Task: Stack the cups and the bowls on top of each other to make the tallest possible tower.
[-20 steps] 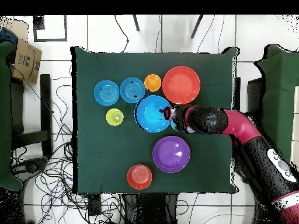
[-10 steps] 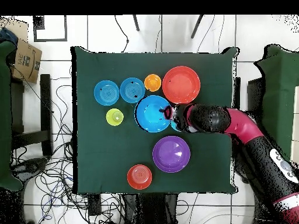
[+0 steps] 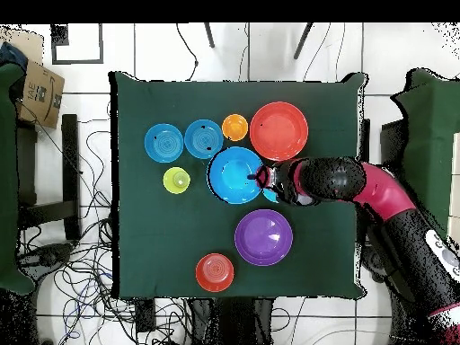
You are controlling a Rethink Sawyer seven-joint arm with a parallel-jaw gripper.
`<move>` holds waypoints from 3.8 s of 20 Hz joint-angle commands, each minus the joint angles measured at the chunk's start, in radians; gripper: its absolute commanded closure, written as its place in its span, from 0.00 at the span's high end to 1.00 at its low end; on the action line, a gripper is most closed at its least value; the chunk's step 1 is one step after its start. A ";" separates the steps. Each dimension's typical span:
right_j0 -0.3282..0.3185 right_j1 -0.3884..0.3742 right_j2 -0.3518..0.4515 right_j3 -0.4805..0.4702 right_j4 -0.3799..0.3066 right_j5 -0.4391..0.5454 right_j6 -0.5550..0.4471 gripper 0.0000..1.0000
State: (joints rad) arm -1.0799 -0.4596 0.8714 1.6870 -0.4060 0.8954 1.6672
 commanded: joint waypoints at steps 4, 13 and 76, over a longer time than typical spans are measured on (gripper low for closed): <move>0.057 -0.032 -0.024 -0.119 0.012 0.162 -0.122 1.00; 0.117 -0.048 -0.064 -0.257 -0.119 0.139 -0.163 1.00; 0.400 0.115 -0.516 -0.406 -0.254 -0.289 0.156 1.00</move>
State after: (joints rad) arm -0.6801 -0.3585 0.3716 1.3116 -0.6840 0.5290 1.8297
